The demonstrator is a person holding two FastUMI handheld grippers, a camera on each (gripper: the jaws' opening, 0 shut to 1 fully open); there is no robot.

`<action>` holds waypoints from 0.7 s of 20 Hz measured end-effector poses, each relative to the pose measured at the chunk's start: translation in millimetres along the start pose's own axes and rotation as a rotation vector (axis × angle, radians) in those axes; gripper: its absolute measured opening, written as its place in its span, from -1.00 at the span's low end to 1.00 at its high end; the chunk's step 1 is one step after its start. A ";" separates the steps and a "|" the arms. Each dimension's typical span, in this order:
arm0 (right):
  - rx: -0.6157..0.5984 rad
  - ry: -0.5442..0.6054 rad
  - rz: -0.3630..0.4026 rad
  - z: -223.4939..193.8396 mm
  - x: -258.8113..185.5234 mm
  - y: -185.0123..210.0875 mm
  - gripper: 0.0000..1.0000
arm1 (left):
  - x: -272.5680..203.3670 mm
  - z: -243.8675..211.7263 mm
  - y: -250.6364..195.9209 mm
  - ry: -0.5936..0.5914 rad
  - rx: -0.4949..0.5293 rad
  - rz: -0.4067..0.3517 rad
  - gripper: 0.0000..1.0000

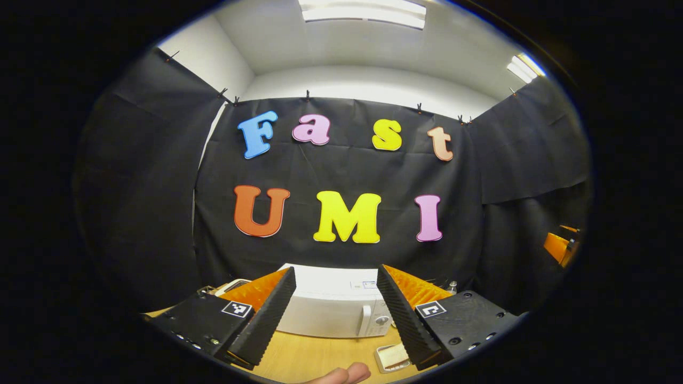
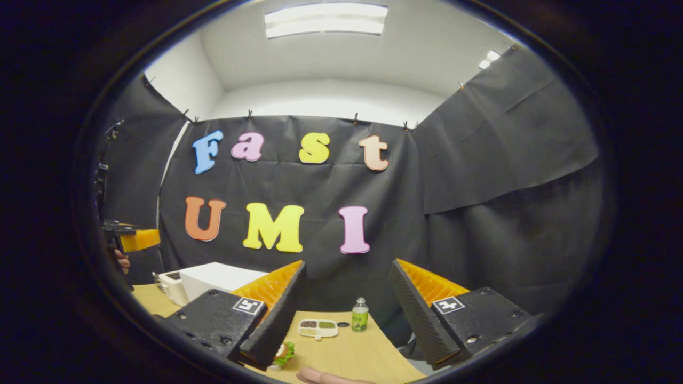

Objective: Open the microwave oven with the left hand, put the food in, and close the microwave oven.

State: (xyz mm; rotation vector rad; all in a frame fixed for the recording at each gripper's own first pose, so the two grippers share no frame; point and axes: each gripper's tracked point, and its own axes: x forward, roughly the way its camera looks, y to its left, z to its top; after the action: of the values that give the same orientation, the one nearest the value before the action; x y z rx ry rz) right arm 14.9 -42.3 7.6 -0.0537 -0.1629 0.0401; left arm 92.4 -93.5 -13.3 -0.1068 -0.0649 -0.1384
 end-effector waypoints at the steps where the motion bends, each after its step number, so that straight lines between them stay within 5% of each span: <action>1: 0.005 -0.004 0.011 -1.9 0.3 -0.3 0.83 | 11.9 -6.8 -8.0 -0.006 0.000 -0.017 0.69; 2: 0.011 -0.006 0.026 -2.5 -0.7 -0.3 0.82 | 25.0 -15.6 -12.2 -0.005 0.006 -0.018 0.90; 3: 0.018 -0.007 0.038 -4.3 -2.1 -1.5 0.99 | 37.6 -30.2 -13.1 0.017 0.023 0.000 0.90; 5: 0.026 -0.005 0.057 -9.1 -5.9 -4.2 0.99 | 62.6 -65.6 -20.3 0.079 0.040 0.008 0.90; 6: 0.025 -0.008 0.066 -10.6 -7.5 -5.4 0.82 | 75.0 -81.7 -25.3 0.102 0.044 0.011 0.90; 8: 0.023 -0.024 0.070 -11.3 -9.2 -9.2 0.99 | 98.7 -112.7 -38.6 0.126 0.036 -0.001 0.91; 12: 0.020 0.003 0.106 -23.6 -8.7 -6.4 0.99 | 141.2 -183.5 -52.1 0.205 0.024 -0.019 0.91; 14: 0.025 0.019 0.123 -28.7 -8.8 -6.5 0.82 | 158.6 -222.5 -55.9 0.258 0.010 -0.026 0.92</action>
State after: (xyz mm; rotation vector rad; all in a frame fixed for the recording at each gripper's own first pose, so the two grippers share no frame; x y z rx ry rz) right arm 11.2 -50.6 -21.7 -0.0394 -0.1403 0.1641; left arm 254.0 -194.5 -217.0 -0.0770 0.1908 -0.1767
